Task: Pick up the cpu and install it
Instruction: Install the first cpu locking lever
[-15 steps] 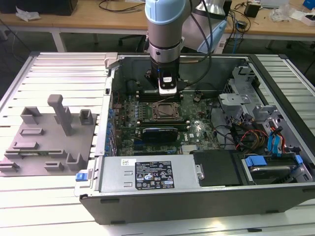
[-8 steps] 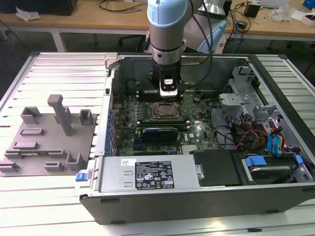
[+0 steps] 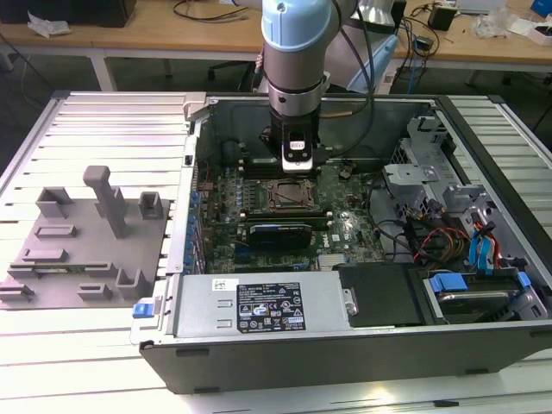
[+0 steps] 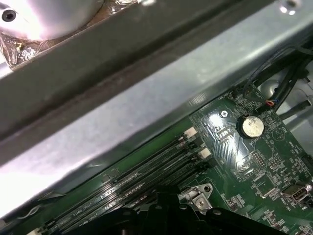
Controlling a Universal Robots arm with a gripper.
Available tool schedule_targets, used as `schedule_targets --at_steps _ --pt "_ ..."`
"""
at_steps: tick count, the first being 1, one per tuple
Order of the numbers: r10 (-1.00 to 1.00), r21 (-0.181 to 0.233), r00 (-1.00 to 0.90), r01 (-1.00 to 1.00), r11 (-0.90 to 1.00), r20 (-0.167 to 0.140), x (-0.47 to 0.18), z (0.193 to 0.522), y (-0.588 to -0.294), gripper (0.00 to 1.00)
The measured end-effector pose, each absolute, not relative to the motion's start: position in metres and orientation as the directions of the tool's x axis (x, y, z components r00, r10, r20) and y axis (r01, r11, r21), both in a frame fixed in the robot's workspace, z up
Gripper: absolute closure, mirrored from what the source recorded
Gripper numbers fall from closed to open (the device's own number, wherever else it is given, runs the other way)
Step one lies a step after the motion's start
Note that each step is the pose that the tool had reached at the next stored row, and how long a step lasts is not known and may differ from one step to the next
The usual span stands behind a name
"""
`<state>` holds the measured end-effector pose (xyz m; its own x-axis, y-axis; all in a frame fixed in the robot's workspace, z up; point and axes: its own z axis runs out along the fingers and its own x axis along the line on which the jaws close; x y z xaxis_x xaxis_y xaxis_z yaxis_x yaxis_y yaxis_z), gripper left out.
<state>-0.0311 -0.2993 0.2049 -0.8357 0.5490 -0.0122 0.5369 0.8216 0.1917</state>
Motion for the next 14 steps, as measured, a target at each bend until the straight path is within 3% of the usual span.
schedule_targets --at_steps 14 --pt "0.549 0.176 -0.836 0.537 0.825 -0.023 -0.0311 0.2094 -0.2952 0.89"
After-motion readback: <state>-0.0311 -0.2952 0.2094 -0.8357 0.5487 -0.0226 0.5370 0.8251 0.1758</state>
